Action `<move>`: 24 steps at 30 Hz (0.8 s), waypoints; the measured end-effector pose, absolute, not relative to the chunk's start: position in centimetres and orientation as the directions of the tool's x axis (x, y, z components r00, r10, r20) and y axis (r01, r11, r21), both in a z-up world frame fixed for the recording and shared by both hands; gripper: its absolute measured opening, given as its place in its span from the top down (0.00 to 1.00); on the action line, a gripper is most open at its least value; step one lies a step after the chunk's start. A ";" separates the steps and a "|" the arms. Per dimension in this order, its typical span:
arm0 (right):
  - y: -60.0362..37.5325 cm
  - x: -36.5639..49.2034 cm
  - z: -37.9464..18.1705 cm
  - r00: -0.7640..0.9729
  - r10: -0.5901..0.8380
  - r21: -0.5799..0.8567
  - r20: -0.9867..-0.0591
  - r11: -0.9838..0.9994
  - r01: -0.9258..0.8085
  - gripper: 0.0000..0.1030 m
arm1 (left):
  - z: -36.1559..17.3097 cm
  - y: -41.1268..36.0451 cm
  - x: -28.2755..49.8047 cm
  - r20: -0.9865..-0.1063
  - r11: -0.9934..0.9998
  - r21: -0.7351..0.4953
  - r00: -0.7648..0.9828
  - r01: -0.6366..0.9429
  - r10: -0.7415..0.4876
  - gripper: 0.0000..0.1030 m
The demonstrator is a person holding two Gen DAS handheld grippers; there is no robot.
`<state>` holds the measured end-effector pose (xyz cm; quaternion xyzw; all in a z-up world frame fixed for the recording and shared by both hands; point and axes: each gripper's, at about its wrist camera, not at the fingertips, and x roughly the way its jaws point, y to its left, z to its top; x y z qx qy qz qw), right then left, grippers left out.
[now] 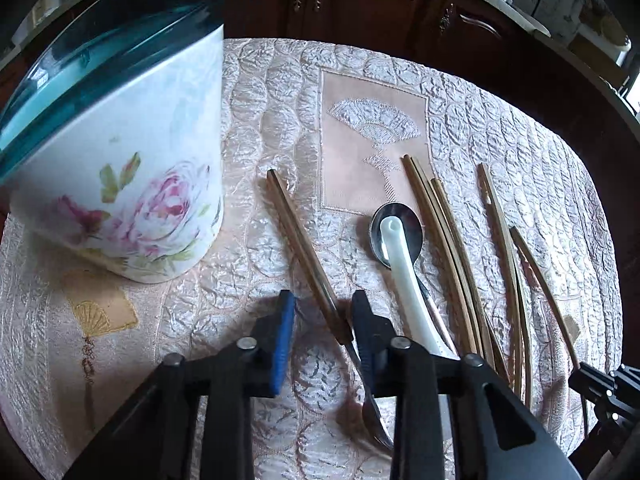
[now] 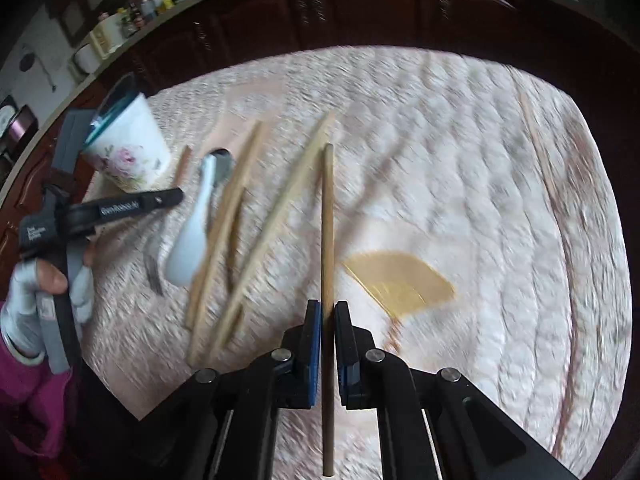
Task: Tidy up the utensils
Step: 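Grasp the wooden-handled fork with the left tool while the right tool grasps a chopstick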
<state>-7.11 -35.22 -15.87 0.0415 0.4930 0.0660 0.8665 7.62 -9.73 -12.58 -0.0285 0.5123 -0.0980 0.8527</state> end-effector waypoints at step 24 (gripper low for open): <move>-34.1 3.1 -16.6 0.501 0.164 0.171 -0.850 0.985 -0.031 0.74 | -11.3 -8.9 5.7 -0.867 0.949 -0.188 0.411 0.254 -0.282 0.64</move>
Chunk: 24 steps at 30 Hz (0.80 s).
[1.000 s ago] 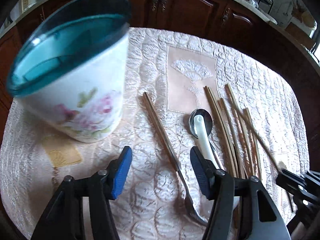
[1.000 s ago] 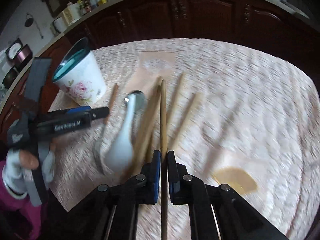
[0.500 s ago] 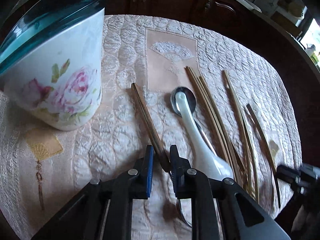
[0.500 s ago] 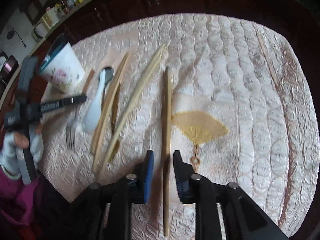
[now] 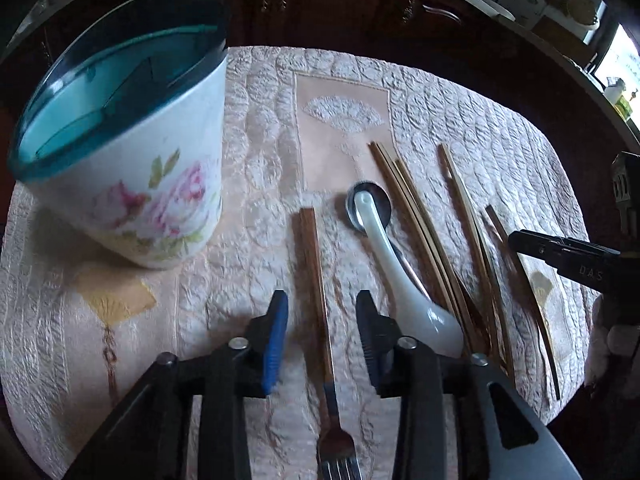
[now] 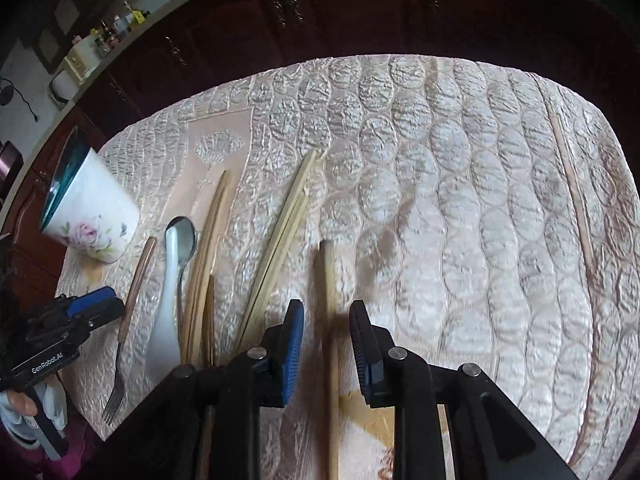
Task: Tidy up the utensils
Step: 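Grasp the wooden-handled fork with the left tool while the right tool grasps a chopstick, then lift the fork and chopstick and carry both over the floral cup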
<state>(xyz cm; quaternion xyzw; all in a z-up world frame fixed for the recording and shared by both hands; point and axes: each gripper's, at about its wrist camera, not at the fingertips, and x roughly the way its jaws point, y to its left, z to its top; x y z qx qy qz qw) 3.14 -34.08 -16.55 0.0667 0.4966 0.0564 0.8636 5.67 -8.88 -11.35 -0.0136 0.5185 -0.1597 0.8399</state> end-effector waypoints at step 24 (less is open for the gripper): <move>-32.4 3.1 -14.4 0.519 0.223 0.166 -0.826 0.974 -0.154 0.91 | -7.8 -8.9 6.8 -0.840 0.938 -0.179 0.450 0.298 -0.303 0.91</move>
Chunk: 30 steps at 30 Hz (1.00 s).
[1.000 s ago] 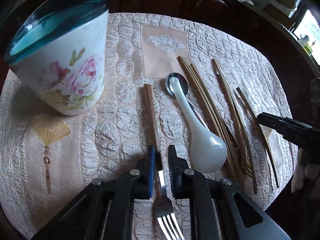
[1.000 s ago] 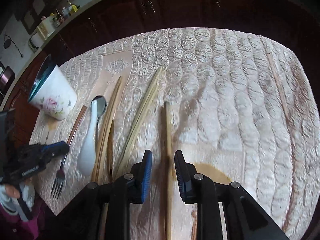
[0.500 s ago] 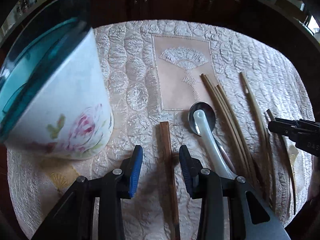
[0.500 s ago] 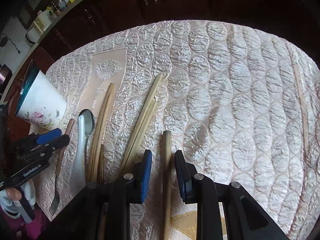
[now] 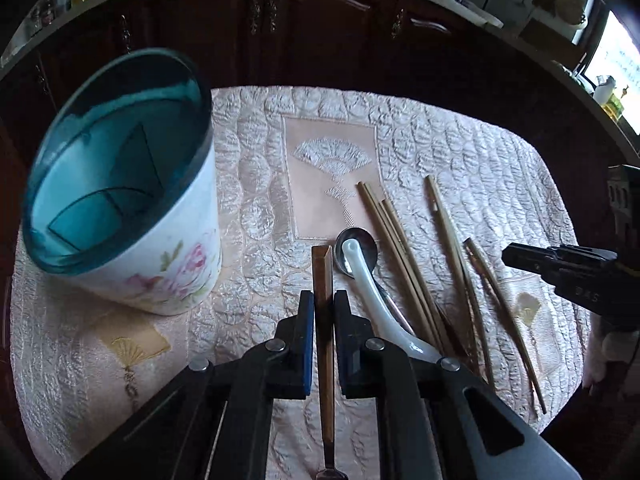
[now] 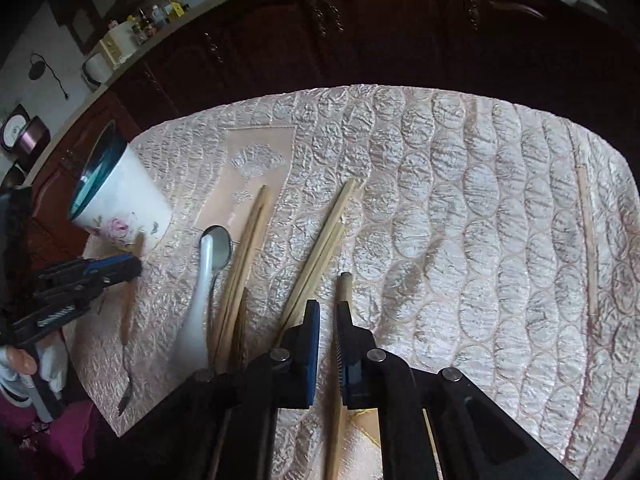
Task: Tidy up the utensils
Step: 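Lift the fork and chopstick and carry both over the floral cup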
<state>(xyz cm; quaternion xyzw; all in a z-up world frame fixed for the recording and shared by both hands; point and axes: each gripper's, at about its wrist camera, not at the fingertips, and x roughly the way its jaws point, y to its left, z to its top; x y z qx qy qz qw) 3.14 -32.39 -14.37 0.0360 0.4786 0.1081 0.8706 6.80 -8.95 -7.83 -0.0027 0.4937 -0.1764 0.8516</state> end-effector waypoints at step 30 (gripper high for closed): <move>-30.9 -3.0 -5.8 0.631 0.362 0.223 -0.686 0.930 -0.291 0.90 | 0.9 -5.1 -0.1 -0.713 0.892 -0.266 0.548 0.366 -0.437 0.91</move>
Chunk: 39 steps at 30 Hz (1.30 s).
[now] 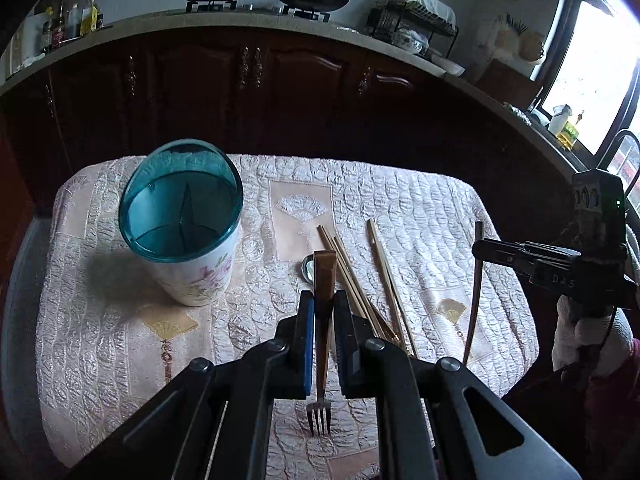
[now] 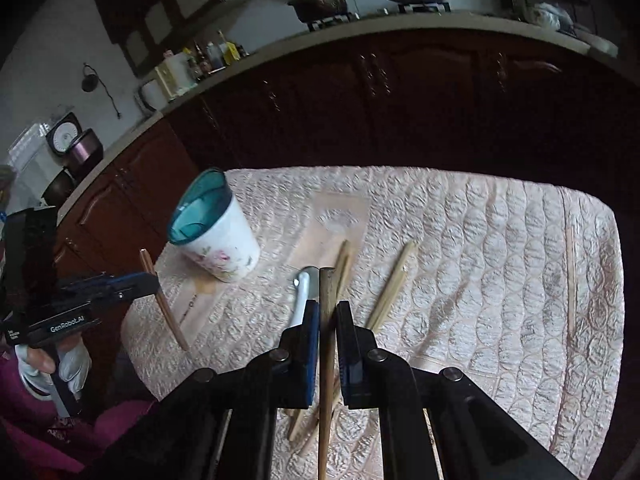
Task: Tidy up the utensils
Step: 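Lift the fork and chopstick and carry both over the floral cup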
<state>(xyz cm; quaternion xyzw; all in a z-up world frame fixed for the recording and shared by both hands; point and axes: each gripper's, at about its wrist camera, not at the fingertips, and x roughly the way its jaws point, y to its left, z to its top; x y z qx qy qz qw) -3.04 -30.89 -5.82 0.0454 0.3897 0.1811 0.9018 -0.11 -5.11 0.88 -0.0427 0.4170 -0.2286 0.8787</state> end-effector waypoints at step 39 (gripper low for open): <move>-16.6 4.7 11.4 0.754 0.499 0.090 -0.428 0.853 -0.514 0.90 | 12.9 3.8 6.7 -0.520 0.950 -0.236 0.799 0.205 -0.302 0.91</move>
